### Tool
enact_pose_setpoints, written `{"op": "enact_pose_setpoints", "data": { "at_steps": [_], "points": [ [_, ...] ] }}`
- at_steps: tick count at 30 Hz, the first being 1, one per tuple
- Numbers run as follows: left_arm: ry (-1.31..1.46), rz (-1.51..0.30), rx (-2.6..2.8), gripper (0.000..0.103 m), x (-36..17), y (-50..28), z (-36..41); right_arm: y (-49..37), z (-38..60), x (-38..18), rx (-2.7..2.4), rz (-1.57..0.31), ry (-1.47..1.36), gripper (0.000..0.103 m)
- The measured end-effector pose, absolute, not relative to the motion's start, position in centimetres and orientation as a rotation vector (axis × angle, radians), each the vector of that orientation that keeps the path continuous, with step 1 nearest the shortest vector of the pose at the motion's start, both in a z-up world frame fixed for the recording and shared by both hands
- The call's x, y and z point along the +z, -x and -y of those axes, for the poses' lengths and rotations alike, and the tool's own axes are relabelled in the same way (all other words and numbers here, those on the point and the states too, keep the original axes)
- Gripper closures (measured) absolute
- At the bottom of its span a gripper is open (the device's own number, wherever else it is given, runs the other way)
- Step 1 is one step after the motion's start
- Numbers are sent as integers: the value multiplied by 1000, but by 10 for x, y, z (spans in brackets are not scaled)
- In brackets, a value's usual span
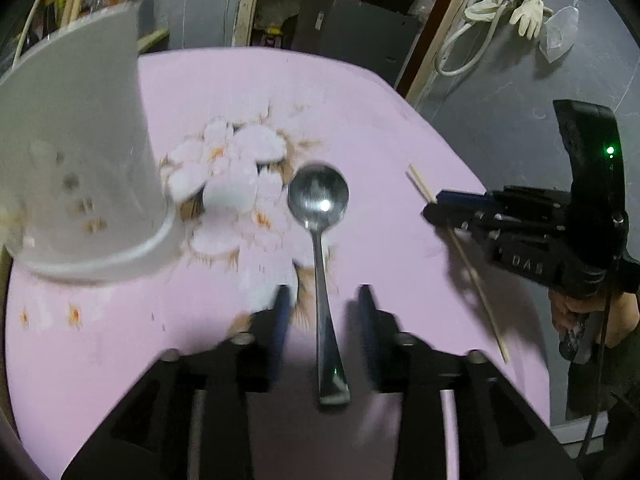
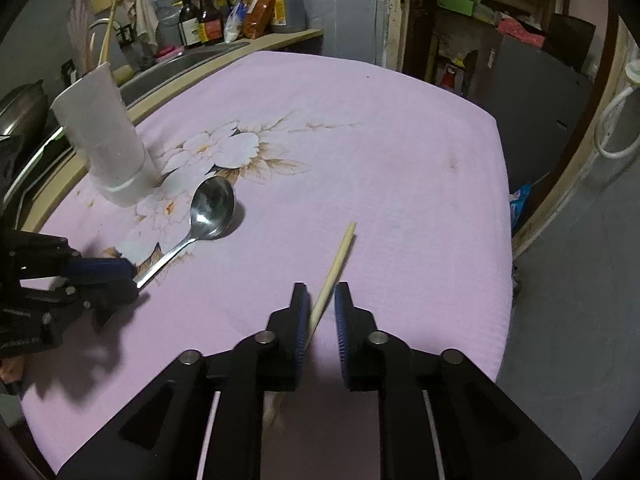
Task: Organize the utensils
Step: 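Grip the spoon handle with the left tool while the right tool grasps the wooden chopstick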
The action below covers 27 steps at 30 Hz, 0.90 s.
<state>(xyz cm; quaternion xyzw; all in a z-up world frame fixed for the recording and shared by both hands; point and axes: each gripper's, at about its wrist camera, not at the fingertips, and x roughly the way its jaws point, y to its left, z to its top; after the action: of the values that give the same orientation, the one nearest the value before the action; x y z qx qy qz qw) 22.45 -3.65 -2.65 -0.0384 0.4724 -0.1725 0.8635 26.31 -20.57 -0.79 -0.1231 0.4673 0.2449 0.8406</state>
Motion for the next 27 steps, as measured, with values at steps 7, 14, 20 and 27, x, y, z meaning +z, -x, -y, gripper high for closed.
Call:
{"op": "enact_pose_setpoints", "data": {
  "at_steps": [7, 14, 20, 27],
  "points": [
    [-2, -983, -334, 66, -31, -259, 55, -276, 206, -10, 504, -993, 229, 84],
    [-87, -989, -332, 64, -45, -289, 80, -279, 209, -10, 516, -1001, 193, 85],
    [-120, -996, -333, 61, -52, -293, 84, -284, 211, -12, 505, -1000, 151, 85],
    [-151, -1004, -331, 59, -56, -298, 93, -287, 209, -13, 487, -1018, 134, 85]
  ]
}}
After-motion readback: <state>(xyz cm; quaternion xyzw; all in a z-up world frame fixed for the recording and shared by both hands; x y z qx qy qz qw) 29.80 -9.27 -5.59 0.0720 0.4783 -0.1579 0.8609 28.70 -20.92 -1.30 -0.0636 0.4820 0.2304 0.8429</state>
